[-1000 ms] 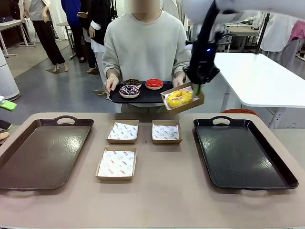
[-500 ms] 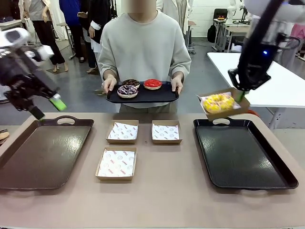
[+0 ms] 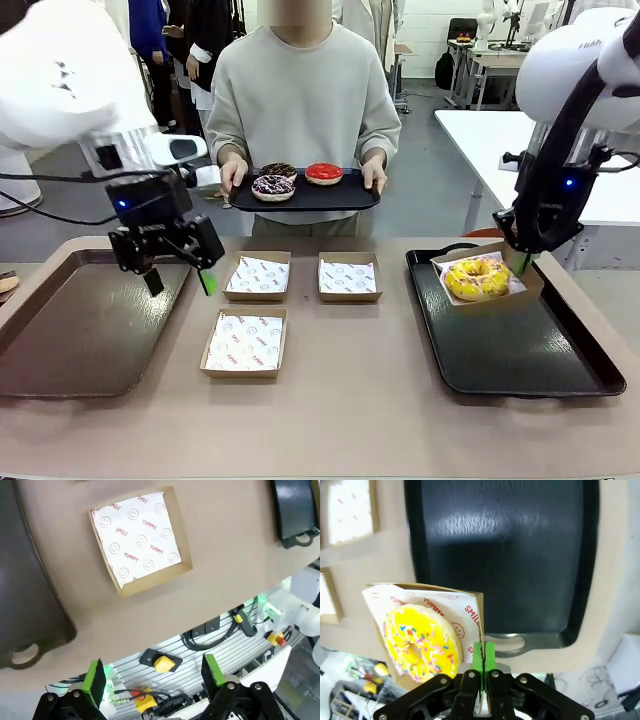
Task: Individually package the donuts and arrange them on the tray.
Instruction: Place the picked Paper togo box on the Handle tray while simultaneously picking up another Paper togo box from the table with the other hand.
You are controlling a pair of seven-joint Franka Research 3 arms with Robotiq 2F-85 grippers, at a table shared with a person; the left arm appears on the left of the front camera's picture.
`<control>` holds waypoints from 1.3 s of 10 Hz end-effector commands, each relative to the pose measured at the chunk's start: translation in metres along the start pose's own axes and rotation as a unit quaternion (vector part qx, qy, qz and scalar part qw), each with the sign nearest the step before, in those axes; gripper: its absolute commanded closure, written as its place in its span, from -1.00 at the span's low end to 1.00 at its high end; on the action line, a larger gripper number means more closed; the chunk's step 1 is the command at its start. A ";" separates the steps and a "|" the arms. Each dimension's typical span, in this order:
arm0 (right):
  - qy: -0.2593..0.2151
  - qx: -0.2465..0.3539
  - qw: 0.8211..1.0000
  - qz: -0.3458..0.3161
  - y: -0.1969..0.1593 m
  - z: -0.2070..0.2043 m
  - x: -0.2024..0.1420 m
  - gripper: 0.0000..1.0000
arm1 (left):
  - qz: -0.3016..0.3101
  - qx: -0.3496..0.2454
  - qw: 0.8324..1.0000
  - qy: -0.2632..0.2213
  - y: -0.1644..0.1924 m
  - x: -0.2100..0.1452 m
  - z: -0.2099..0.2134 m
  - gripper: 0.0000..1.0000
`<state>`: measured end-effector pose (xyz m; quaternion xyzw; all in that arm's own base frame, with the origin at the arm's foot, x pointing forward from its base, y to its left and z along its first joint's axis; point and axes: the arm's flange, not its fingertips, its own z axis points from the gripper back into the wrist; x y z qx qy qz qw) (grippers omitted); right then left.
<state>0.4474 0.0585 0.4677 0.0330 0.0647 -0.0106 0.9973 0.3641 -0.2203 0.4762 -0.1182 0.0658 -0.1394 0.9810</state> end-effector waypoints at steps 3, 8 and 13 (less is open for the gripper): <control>-0.007 -0.025 1.000 0.002 0.004 -0.013 0.009 0.97 | 0.045 0.045 0.998 -0.031 0.004 0.027 -0.056 -1.00; 0.006 -0.007 1.000 0.002 0.001 -0.011 0.005 0.97 | 0.057 0.102 0.989 -0.090 0.019 0.055 -0.101 -1.00; 0.006 -0.007 1.000 0.002 0.001 -0.011 0.005 0.97 | 0.043 0.085 0.992 -0.083 0.027 0.055 -0.101 -1.00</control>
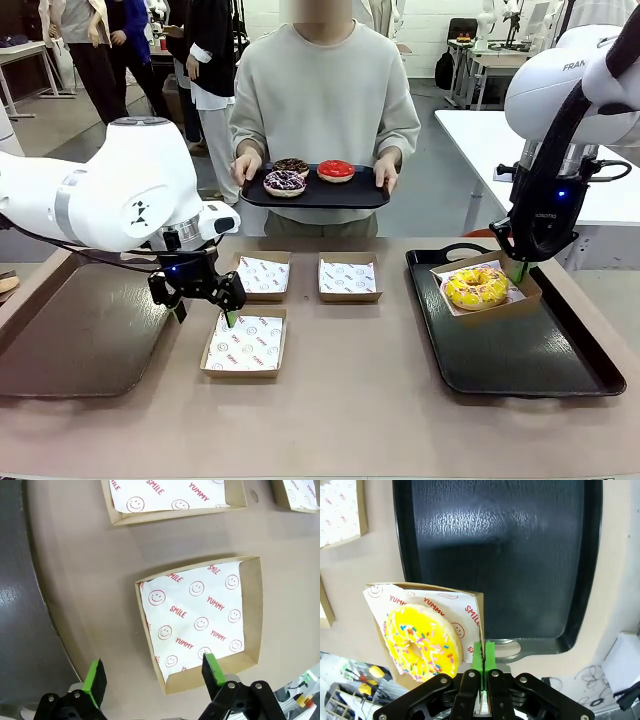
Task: Individually package the donuts and arrange them on the tray.
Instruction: Place the picked Paper togo box on the Handle tray while simultaneously picking up another Paper togo box from the table with the other hand.
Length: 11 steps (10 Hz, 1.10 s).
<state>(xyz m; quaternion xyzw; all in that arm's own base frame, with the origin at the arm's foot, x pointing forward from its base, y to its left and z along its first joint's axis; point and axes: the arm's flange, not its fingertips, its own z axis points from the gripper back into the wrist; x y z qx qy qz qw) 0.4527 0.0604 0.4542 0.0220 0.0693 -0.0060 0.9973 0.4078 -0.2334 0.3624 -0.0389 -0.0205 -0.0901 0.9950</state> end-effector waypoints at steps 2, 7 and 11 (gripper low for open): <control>0.001 0.005 1.000 -0.002 0.000 0.002 -0.002 0.97 | -0.002 -0.003 1.000 -0.003 0.000 -0.001 0.004 -1.00; 0.000 0.000 1.000 0.000 0.000 0.000 0.000 0.97 | 0.000 0.000 1.000 -0.001 0.000 0.000 0.001 -1.00; -0.038 -0.015 0.999 0.007 0.004 -0.036 -0.020 0.97 | 0.028 0.035 0.999 0.027 -0.003 -0.002 -0.007 -1.00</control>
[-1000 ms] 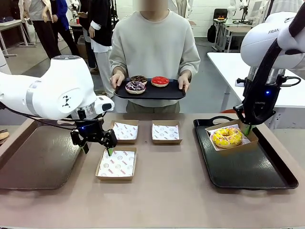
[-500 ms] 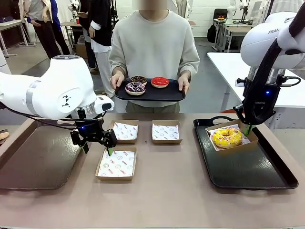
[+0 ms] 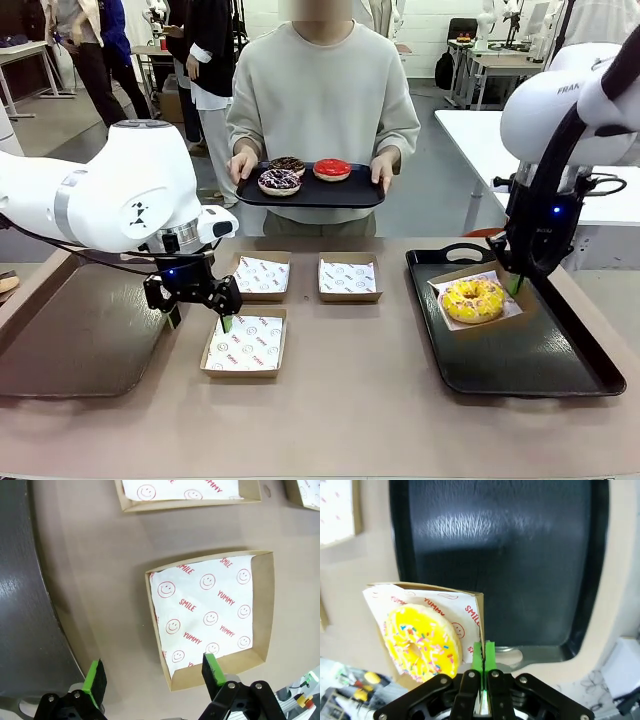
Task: Individually package the donuts and arrange them on the tray.
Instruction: Place the picked Paper togo box on the Handle tray while simultaneously picking up another Paper togo box from the table with the other hand.
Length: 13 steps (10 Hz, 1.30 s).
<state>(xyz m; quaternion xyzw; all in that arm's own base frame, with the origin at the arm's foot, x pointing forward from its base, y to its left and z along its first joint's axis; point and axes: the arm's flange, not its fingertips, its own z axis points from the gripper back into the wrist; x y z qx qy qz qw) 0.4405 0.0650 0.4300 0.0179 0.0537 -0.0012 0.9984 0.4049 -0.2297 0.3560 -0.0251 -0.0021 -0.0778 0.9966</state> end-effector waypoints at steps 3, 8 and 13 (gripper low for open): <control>-0.043 -0.008 0.999 -0.002 -0.008 -0.031 -0.017 0.97 | 0.033 0.008 0.999 0.011 -0.006 0.009 -0.005 -1.00; -0.057 -0.007 0.998 -0.021 -0.019 -0.038 -0.025 0.97 | 0.042 0.004 0.999 0.009 -0.008 0.018 -0.021 -1.00; -0.046 -0.009 0.999 -0.023 -0.022 -0.054 -0.022 0.97 | 0.033 0.001 0.999 0.009 -0.007 0.017 -0.035 -1.00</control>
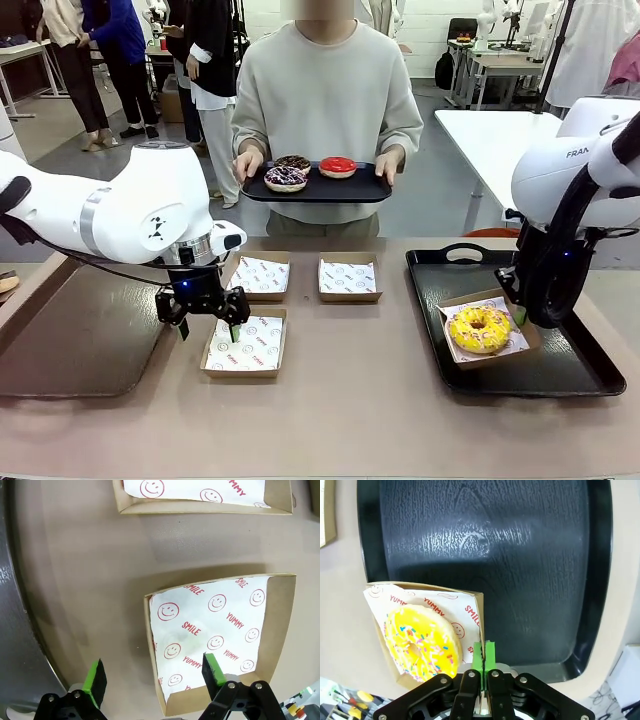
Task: Individually package the donuts and arrange them on the tray.
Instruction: Place the picked Paper togo box on the Handle tray while simultaneously picking up another Paper togo box from the table with the other hand.
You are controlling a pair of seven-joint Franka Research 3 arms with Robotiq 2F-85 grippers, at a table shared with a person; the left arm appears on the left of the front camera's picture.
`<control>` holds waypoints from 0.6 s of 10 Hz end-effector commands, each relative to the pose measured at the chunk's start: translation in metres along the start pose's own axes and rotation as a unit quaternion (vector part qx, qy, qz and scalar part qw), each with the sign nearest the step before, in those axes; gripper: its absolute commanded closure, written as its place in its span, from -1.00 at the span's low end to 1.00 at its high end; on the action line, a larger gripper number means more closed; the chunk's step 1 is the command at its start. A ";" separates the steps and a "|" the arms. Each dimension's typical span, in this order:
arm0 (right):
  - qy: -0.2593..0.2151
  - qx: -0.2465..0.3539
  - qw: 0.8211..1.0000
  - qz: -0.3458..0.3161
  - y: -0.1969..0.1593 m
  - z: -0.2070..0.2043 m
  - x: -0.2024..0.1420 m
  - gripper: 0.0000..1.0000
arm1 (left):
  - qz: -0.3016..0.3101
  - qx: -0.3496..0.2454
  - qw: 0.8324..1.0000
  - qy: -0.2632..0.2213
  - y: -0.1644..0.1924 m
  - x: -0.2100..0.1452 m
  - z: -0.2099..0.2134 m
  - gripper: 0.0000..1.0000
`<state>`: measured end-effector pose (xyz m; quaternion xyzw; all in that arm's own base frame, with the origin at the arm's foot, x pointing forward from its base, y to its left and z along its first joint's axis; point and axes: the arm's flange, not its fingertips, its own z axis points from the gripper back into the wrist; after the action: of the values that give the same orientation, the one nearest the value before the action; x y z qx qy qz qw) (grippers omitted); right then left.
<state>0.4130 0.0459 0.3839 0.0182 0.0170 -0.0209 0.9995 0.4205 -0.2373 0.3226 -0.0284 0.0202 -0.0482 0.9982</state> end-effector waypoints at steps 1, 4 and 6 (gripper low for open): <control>-0.008 -0.010 1.000 -0.004 -0.001 -0.006 0.000 0.97 | 0.002 0.006 1.000 -0.013 -0.003 0.000 0.000 -1.00; -0.006 -0.017 1.000 -0.007 0.002 -0.011 0.002 0.97 | -0.002 0.007 1.000 -0.007 -0.003 0.002 -0.003 -1.00; -0.001 -0.018 1.000 -0.015 0.004 -0.016 0.006 0.97 | -0.005 0.008 1.000 -0.005 -0.004 0.003 -0.005 -1.00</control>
<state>0.4146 0.0479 0.3741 0.0162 0.0233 -0.0224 0.9993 0.4197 -0.2392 0.3203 -0.0283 0.0218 -0.0506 0.9981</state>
